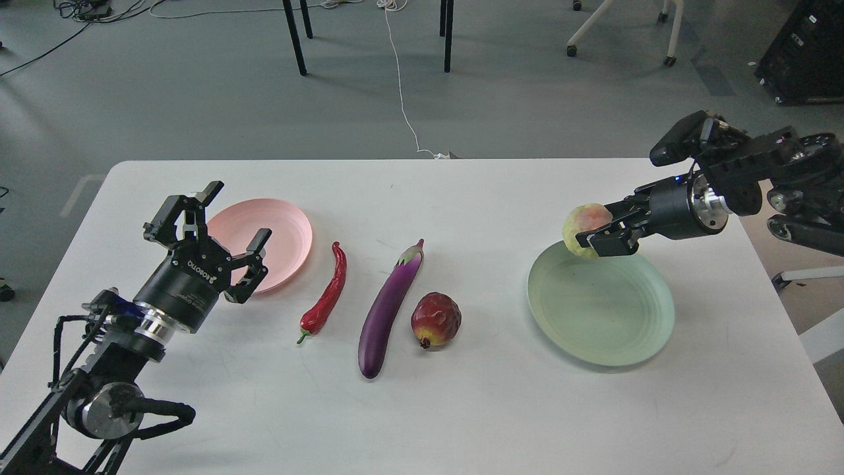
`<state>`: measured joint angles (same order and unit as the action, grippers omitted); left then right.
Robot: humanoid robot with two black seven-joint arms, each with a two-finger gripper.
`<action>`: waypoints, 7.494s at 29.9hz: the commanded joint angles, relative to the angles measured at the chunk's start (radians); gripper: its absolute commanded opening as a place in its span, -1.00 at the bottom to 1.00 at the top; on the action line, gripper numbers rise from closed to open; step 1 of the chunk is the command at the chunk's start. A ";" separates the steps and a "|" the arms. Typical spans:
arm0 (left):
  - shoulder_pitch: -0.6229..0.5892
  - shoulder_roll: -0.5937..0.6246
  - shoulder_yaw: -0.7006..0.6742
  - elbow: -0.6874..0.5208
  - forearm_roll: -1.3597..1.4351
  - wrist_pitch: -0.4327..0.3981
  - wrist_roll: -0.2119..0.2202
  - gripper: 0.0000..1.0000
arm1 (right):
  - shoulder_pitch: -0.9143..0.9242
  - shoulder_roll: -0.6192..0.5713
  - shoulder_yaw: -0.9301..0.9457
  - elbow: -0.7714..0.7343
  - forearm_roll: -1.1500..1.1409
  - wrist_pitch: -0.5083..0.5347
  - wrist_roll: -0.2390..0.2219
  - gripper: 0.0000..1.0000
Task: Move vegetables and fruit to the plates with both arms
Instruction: 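Carry the peach onto the green plate and open the right gripper, then move the right gripper back to the red apple and grasp it, then carry the apple onto the green plate and release it, then lift the right gripper away from the green plate, then lower the left gripper onto the red chili pepper and grasp it, then lift the chili onto the pink plate and open the left gripper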
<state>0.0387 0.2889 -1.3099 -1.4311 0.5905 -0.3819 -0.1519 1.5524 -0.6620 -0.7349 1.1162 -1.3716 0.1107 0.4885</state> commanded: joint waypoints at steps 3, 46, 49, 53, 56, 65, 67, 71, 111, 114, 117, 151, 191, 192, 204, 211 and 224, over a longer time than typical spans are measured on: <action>0.000 0.000 0.001 -0.005 0.000 0.000 0.002 0.97 | -0.075 -0.031 0.000 -0.009 -0.017 0.000 0.000 0.06; 0.021 0.019 -0.012 -0.011 0.000 0.009 0.002 0.97 | -0.018 0.577 -0.049 -0.068 0.217 -0.051 0.000 0.94; 0.021 0.021 -0.012 -0.011 0.000 0.009 0.002 0.97 | -0.043 0.614 -0.049 -0.102 0.217 -0.054 0.000 0.94; 0.023 0.023 -0.012 -0.012 0.000 0.009 0.002 0.97 | -0.064 0.653 -0.049 -0.134 0.218 -0.057 0.000 0.93; 0.032 0.023 -0.012 -0.012 0.000 0.009 0.002 0.97 | -0.069 0.662 -0.050 -0.153 0.218 -0.057 0.000 0.91; 0.035 0.026 -0.025 -0.012 0.000 0.009 0.002 0.97 | -0.078 0.662 -0.103 -0.168 0.218 -0.052 0.000 0.40; 0.035 0.027 -0.025 -0.012 0.000 0.009 0.002 0.97 | -0.080 0.662 -0.103 -0.168 0.218 -0.052 0.000 0.22; 0.035 0.029 -0.025 -0.012 0.000 0.009 0.002 0.97 | -0.068 0.662 -0.101 -0.167 0.220 -0.052 0.000 0.03; 0.033 0.019 -0.023 -0.012 0.000 0.011 0.002 0.97 | -0.055 0.055 -0.078 0.083 0.046 -0.045 0.000 0.79; 0.033 0.021 -0.023 -0.012 0.000 0.011 0.003 0.97 | -0.055 0.050 -0.077 0.088 0.048 -0.045 0.000 0.89; 0.029 0.024 -0.023 -0.012 0.002 0.012 0.006 0.97 | -0.055 0.036 -0.035 0.091 0.052 -0.048 0.000 0.94; -0.373 0.228 0.334 -0.085 0.831 0.011 0.000 0.97 | -1.029 0.022 1.273 0.005 1.204 -0.071 0.000 0.97; -0.585 0.337 0.851 0.038 1.399 0.015 0.058 0.47 | -1.032 0.002 1.269 0.007 1.197 -0.071 0.000 0.97; -0.585 0.335 0.851 0.040 1.399 0.015 0.058 0.45 | -1.032 0.002 1.269 0.007 1.197 -0.071 0.000 0.97; -0.569 0.335 0.851 0.058 1.399 0.012 0.058 0.18 | -1.032 0.002 1.270 0.007 1.197 -0.071 0.000 0.97; -0.557 0.334 0.851 0.060 1.401 0.012 0.058 0.18 | -1.038 0.002 1.270 0.008 1.197 -0.071 0.000 0.97; -0.550 0.337 0.850 0.057 1.410 0.008 0.081 -0.75 | -1.040 0.002 1.270 0.008 1.197 -0.071 0.000 0.97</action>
<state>-0.5087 0.6245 -0.4586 -1.3721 1.9945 -0.3729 -0.0814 0.5126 -0.6596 0.5354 1.1245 -0.1749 0.0398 0.4888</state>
